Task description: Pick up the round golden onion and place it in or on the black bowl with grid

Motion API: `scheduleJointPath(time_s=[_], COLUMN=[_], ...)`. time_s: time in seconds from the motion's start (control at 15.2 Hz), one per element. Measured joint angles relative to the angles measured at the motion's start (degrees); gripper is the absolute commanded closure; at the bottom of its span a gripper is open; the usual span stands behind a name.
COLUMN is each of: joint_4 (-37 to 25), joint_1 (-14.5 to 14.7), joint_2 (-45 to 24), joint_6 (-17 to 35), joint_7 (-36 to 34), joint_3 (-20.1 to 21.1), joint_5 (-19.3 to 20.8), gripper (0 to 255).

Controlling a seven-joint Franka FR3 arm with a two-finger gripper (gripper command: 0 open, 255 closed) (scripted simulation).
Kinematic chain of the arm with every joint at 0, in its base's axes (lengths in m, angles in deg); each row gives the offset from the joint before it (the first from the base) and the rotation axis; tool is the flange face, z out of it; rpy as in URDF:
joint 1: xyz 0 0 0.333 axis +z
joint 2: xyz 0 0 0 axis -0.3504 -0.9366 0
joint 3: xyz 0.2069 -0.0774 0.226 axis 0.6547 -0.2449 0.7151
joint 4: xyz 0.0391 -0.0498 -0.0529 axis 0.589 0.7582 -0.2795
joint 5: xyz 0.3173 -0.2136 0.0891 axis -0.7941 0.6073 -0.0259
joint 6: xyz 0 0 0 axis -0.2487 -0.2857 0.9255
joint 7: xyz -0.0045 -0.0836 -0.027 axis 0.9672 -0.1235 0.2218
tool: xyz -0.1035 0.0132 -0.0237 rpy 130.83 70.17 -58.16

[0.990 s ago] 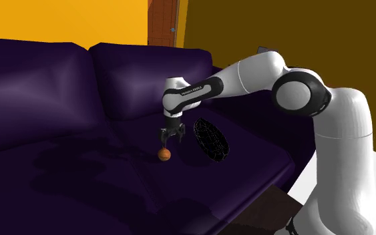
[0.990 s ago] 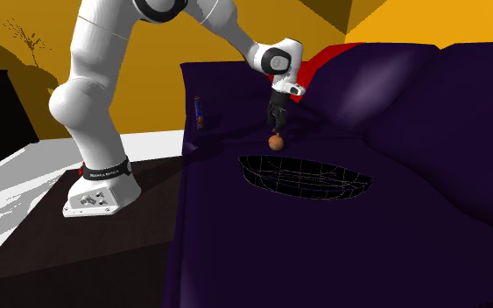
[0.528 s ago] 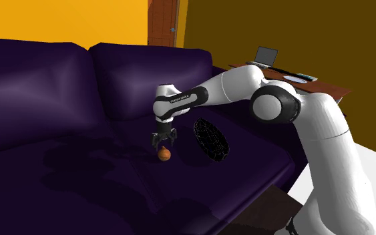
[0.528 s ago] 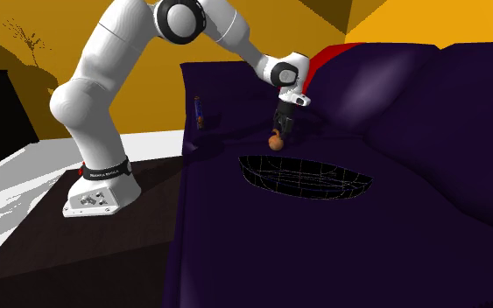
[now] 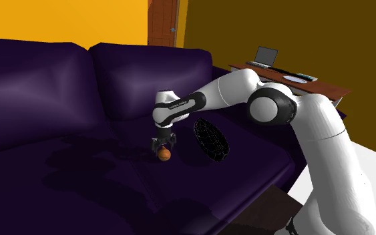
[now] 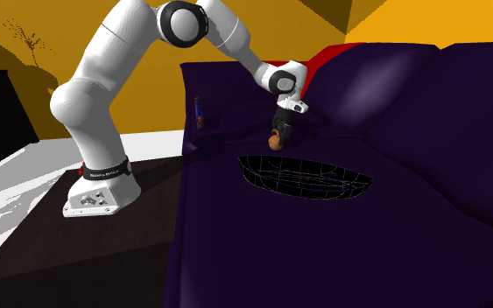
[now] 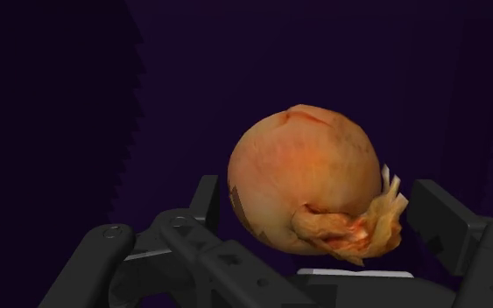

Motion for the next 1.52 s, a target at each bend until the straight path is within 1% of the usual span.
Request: scheduleJointPath(time_s=[0.2, 0.26, 0.92, 1.52], joint_4=[0.01, 0.01, -0.01, -0.74], joint_1=[0.01, 0.01, 0.00, -0.05], joint_2=[-0.03, -0.03, 0.02, 3.41], joint_6=[0.05, 0.05, 0.04, -4.11], joint_7=[0.00, 0.00, 0.00, -0.41], joint_3=[0.00, 0.00, 0.00, 0.10], joint_5=[0.00, 0.00, 0.00, -0.05], gripper=[0, 255, 255, 255])
